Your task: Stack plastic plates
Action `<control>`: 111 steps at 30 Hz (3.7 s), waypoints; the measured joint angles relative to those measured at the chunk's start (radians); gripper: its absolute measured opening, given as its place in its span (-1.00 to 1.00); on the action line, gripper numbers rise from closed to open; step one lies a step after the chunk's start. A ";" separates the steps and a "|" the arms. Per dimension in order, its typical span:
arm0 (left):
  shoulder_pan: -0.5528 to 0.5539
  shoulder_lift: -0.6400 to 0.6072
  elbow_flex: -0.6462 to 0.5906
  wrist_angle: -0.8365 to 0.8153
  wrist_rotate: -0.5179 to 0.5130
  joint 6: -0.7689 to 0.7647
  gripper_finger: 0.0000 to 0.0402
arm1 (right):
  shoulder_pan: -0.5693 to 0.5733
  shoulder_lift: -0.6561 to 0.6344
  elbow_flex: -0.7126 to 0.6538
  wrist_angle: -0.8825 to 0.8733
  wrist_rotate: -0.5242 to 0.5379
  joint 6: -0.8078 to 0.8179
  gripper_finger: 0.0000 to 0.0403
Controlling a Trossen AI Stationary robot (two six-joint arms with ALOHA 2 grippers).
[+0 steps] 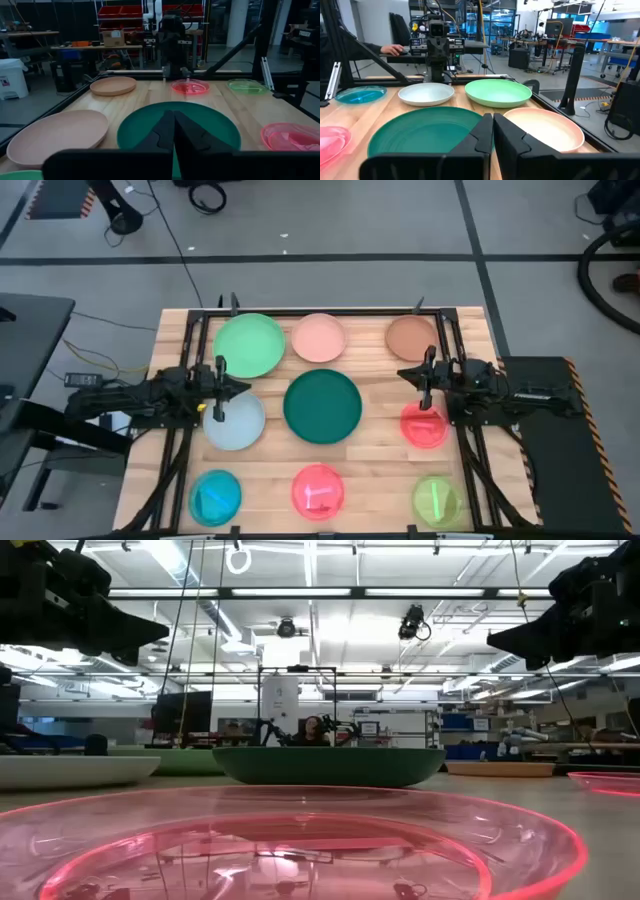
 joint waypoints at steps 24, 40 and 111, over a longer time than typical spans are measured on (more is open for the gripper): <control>0.000 0.000 0.000 0.000 0.000 0.000 -0.94 | 0.000 0.000 0.000 0.000 0.000 0.000 -0.88; 0.000 0.000 0.000 0.000 0.000 0.000 -0.94 | 0.000 0.000 0.000 0.000 0.000 0.000 -0.88; -0.524 1.656 0.736 0.510 -0.288 -0.132 -0.20 | 0.000 0.000 0.000 0.007 0.000 0.000 -0.88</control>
